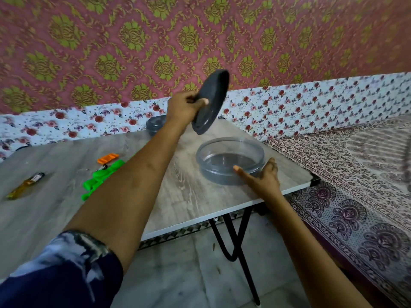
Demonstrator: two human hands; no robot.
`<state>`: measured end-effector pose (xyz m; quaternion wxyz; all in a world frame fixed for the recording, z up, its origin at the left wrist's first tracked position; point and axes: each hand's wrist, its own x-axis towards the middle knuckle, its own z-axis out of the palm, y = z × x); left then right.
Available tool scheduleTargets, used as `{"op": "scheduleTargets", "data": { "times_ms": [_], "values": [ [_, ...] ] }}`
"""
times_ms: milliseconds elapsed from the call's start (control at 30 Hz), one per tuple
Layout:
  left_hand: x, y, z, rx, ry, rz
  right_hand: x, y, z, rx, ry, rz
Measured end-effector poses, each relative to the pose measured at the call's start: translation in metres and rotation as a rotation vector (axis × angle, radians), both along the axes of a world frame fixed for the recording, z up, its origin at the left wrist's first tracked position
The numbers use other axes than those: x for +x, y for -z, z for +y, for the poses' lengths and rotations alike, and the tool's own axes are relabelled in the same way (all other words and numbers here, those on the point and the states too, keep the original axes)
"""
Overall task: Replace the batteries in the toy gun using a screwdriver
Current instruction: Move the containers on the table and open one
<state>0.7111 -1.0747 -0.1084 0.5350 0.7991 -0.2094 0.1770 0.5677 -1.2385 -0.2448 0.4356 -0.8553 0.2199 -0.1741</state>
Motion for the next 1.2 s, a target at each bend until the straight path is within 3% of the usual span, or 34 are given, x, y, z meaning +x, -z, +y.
{"op": "scheduleTargets", "data": {
  "times_ms": [133,233,400,567,900,1100,1200],
  "values": [
    [0.025,0.011,-0.006,-0.438,-0.103,0.35,0.01,-0.009,-0.016,0.1,0.005,-0.205],
    [0.035,0.033,-0.019,-0.544,-0.202,0.473,0.019,-0.004,-0.02,0.15,0.007,-0.263],
    [0.049,0.072,-0.029,-0.779,-0.161,0.691,0.028,0.008,-0.023,0.117,0.048,-0.302],
    [0.066,0.089,-0.033,-0.792,-0.118,0.796,0.029,0.008,-0.023,0.086,0.059,-0.326],
    [0.116,0.128,-0.03,-0.521,-0.153,0.875,0.03,0.012,-0.024,0.081,0.04,-0.329],
    [0.029,0.082,-0.013,-0.428,-0.001,0.845,0.02,0.01,-0.021,0.116,0.063,-0.386],
    [-0.005,0.063,0.013,-0.344,0.033,0.77,0.012,0.005,-0.012,-0.02,0.145,-0.51]
  ]
}}
